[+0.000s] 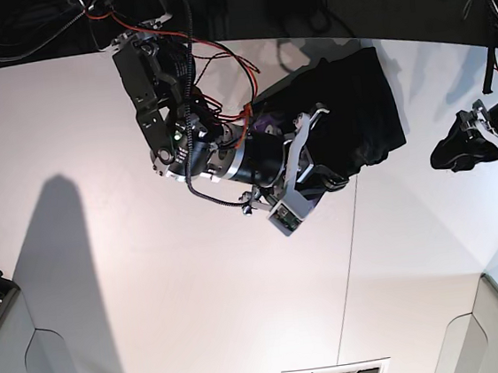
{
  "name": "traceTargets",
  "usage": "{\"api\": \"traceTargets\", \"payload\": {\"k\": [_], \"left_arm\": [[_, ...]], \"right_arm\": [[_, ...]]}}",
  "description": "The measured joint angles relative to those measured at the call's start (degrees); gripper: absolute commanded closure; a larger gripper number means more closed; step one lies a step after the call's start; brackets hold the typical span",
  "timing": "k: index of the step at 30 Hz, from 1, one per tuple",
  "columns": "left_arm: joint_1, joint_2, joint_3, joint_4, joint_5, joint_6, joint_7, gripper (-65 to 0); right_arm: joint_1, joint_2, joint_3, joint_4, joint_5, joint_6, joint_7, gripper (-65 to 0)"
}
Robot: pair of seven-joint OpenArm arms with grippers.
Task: Layout the t-shirt on the table in an organized manner, then fold the t-shirt properly
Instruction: 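Press the folded bundle with the right gripper and grasp its edge with the left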
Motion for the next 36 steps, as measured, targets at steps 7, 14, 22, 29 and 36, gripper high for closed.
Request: {"api": "traceTargets", "payload": {"k": [7,14,22,29,36], "left_arm": [[7.1,0.0,0.0,9.5,0.8,-0.2,0.3,-41.6],[8.7,0.6,-2.1,10.3,0.9,-0.2,0.3,-41.6],[11.1,0.6,-2.4,10.3,0.4,-0.3,0.2,-41.6],[17.9,3.4,-2.4,14.5,0.8,-0.2,0.2,-41.6],[20.4,10.3,-1.7,14.5,2.2,-0.2,-0.3,-41.6]], "right_arm": [[6.0,0.0,-11.4,-17.3,-3.2,-0.5,5.1,0.0],[8.4,-0.1,-15.4,-27.7,-2.8,-0.2,6.8,0.0],[8.2,0.0,-6.5,-8.4,-2.4,-0.5,5.4,0.0],[8.2,-0.1,4.8,-9.1,-6.7,-0.4,5.0,0.0],[8.8,0.2,6.4,-24.0,-6.7,-0.8,5.2,0.0]]}}
